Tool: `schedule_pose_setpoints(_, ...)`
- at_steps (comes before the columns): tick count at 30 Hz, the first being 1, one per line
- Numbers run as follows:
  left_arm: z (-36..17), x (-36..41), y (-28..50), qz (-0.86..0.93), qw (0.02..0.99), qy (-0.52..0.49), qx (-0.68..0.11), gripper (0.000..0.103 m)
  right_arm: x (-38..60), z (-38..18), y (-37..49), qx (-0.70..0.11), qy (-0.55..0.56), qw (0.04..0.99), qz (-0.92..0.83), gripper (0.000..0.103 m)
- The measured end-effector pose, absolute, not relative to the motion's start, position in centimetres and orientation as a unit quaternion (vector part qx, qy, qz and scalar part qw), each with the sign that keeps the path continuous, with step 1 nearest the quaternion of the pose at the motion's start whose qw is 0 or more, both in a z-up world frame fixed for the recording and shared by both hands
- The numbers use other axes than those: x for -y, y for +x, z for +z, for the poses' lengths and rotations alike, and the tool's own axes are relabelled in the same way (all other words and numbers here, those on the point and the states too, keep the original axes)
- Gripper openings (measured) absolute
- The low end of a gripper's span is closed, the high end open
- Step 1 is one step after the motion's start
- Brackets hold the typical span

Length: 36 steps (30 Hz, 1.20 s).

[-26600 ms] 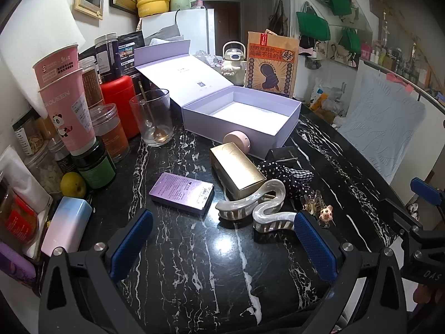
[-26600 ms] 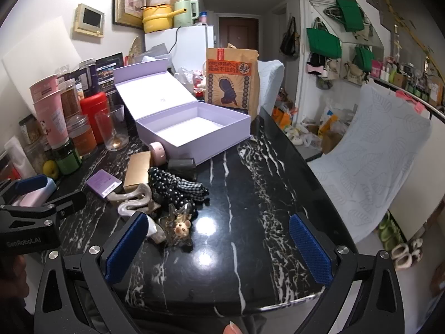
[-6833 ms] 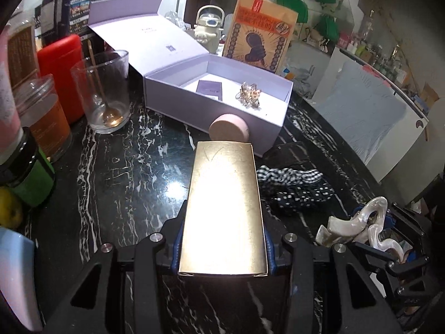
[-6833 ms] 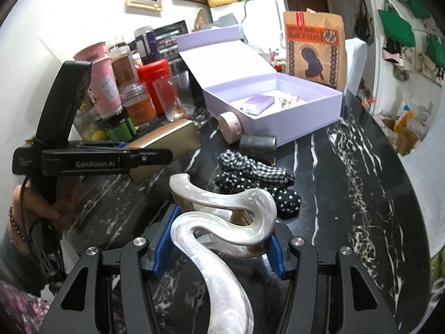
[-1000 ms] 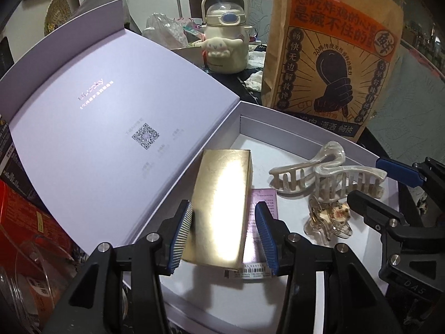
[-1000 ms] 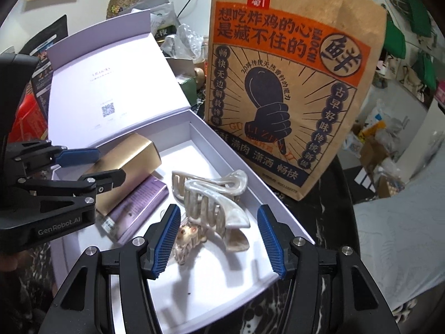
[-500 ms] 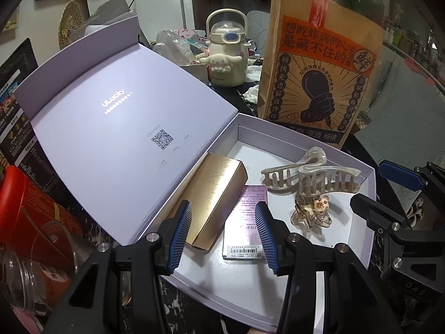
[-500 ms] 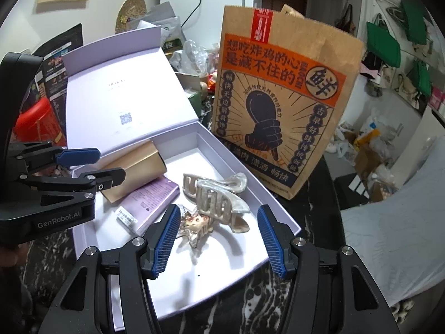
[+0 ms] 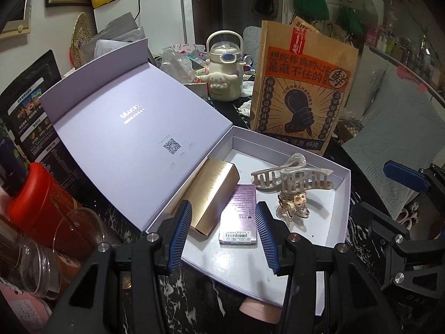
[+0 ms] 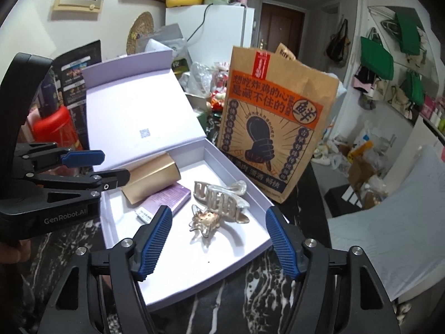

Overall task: Organize rigid objects
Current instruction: 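Withdraw both tools from the lavender box toward the scrunchies and pink container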

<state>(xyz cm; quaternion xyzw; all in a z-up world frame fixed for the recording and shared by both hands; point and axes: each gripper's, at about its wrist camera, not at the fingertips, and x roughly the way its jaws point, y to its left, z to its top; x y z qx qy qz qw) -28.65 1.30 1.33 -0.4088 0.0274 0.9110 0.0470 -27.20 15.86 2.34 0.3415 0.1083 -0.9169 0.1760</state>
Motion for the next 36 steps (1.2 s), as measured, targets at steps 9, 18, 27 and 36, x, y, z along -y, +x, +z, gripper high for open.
schedule_pose_setpoints(9,3.1,-1.0,-26.2,0.918,0.038,-0.395,-0.023,0.050,-16.6,3.9,-24.8,-0.099,0.335,0.160,-0.923,0.077)
schedule_pose_setpoints(18,4.1,-0.3,-23.6,0.925,0.023,-0.380,-0.018,0.090,-17.2,5.1,-22.2,-0.093,0.321,0.162,-0.928,0.085)
schedule_pose_setpoints(27,4.7,0.0,-20.5,0.926,0.031,-0.377,-0.023,0.090,-17.6,5.5,-19.6,-0.084,0.307,0.164,-0.934,0.089)
schedule_pose_setpoints(36,4.6,0.1,-17.2,0.928,0.036,-0.369,-0.027,0.090,-18.1,5.3,-16.9,-0.070,0.309,0.152,-0.936,0.089)
